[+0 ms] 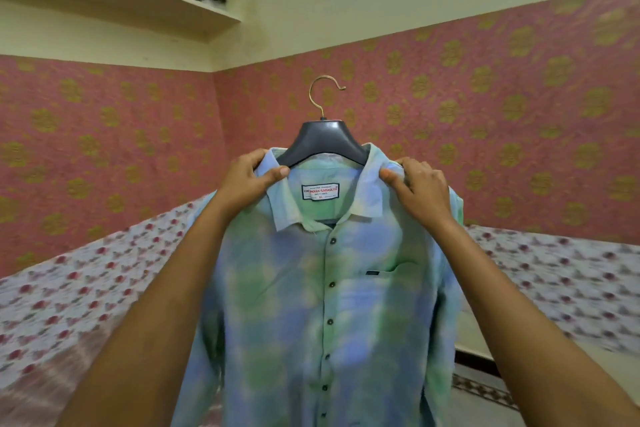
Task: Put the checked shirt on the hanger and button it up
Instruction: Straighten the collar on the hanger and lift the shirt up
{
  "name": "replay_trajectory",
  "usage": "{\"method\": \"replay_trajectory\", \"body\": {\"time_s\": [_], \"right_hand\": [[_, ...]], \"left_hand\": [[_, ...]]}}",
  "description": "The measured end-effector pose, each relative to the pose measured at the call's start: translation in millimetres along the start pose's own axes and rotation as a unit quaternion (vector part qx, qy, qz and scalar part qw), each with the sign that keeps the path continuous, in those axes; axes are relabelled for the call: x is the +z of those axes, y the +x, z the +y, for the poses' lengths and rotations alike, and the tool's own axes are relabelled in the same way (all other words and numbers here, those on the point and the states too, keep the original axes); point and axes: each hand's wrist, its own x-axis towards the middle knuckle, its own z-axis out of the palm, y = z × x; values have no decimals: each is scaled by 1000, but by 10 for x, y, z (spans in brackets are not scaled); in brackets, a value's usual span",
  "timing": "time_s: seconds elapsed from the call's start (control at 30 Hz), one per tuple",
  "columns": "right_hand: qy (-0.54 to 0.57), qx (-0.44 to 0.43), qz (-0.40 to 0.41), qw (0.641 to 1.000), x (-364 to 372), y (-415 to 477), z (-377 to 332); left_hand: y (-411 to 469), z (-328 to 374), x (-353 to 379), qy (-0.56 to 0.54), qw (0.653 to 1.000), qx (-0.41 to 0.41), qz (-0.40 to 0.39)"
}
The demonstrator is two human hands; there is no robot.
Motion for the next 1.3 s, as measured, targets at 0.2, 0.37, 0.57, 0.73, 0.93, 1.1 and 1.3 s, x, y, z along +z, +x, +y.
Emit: {"method": "replay_trajectory", "body": {"time_s": [0.2, 0.37, 0.57, 0.73, 0.93, 1.1, 1.3], "right_hand": [[-69, 21, 11, 997, -858, -80, 1268], [-100, 70, -6, 993, -1599, -158, 2241], [-100, 141, -47, 984, -2406, -222, 3179], [-206, 205, -3, 957, -2817, -186, 3984], [-280, 242, 80, 925, -3256, -76, 4981], [-331, 244, 108, 905, -3624, 228, 5801], [-374, 254, 141, 880, -4279, 490, 6743]], "left_hand": [[427, 802, 1325, 33, 997, 76, 5], [843, 1377, 2433, 15, 994, 108, -17], [1272, 2072, 3731, -30, 987, 151, -51], [1706, 2526, 4778, -79, 974, 194, -85], [2297, 3113, 5928, -133, 954, 246, -104], [2936, 3567, 6749, -170, 939, 277, -116], [3492, 4425, 7685, -190, 925, 306, -123]]}}
